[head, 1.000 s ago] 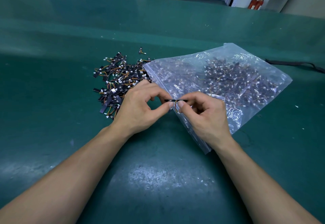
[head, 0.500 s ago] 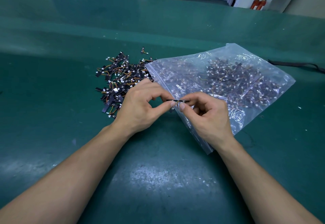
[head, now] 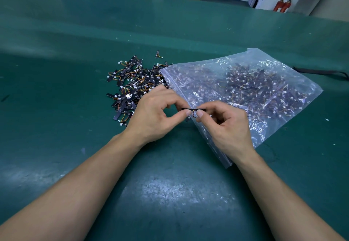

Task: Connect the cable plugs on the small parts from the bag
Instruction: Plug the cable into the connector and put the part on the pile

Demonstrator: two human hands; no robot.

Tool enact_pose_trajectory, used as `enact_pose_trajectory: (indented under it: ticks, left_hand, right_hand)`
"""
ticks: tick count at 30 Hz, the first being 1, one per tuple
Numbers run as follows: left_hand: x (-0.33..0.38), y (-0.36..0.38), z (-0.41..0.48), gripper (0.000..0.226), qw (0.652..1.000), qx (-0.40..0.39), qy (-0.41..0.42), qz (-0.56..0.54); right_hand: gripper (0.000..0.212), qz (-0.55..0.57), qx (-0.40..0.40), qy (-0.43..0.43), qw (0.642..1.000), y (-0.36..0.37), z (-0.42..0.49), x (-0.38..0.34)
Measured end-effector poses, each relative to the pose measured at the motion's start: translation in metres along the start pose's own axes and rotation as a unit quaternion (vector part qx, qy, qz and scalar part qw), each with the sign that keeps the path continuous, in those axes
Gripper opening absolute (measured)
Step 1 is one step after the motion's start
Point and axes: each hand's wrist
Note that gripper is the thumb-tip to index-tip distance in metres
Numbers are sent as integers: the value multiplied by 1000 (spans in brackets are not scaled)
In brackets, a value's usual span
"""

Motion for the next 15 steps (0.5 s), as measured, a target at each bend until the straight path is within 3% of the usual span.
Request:
enact_pose_trajectory:
  ticks: [15]
  left_hand:
    - [2,0,0,8,1000,-1,-17,-7]
  right_hand:
    - [6,5,-18,17,1000,-1,0,-1]
Point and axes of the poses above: each hand's wrist, its own z-axis towards the middle knuckle, its own y-axis out of the palm, x = y × z, and after that the axes turned 13 degrees about y, right-handed
